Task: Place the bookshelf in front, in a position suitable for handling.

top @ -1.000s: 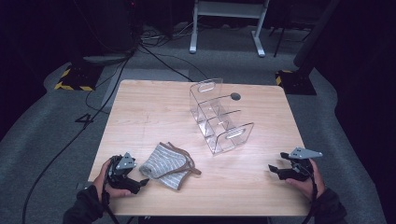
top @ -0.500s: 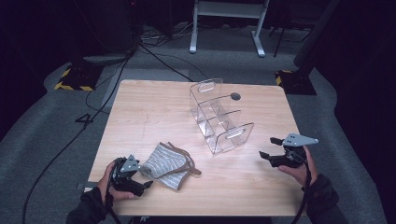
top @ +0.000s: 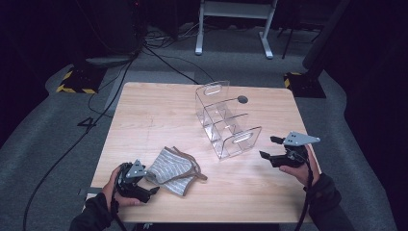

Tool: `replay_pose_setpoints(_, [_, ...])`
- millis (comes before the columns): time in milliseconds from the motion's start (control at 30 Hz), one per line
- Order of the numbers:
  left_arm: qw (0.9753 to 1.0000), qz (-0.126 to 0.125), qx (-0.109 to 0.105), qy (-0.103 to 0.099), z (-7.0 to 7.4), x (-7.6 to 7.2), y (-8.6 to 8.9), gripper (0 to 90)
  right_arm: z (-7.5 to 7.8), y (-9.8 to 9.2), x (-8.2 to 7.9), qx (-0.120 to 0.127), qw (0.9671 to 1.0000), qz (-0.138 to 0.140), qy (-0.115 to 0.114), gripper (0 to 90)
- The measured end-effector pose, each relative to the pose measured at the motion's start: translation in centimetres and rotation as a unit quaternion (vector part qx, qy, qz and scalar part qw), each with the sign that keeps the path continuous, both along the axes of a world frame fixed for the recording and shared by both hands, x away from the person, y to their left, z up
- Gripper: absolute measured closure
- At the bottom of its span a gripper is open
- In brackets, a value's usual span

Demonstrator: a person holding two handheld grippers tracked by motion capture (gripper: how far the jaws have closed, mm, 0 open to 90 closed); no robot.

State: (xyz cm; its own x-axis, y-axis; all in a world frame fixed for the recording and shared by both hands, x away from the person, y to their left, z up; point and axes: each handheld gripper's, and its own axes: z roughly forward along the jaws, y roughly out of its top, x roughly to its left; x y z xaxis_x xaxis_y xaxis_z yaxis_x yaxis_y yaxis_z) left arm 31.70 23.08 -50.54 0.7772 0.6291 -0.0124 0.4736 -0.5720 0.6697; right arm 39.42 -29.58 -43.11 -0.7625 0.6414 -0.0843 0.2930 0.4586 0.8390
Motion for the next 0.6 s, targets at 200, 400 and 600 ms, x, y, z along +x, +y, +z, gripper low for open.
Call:
replay_pose_setpoints(200, [1.0000,0.001,0.001,-0.001,0.0,0.0,0.0,3.6,0.4,0.6,0.7,-0.008,0.9999,0.009,-0.010,25.0])
replay_pose_setpoints(400, [0.9999,0.011,-0.002,0.000,0.0,-0.1,-0.2,3.5,0.8,1.2,1.4,-0.003,0.9999,0.011,-0.012,25.0])
replay_pose_setpoints(600, [0.9999,0.013,-0.001,0.001,0.0,-0.1,-0.3,3.5,1.1,2.2,2.3,0.001,0.9997,0.016,-0.018,26.9])
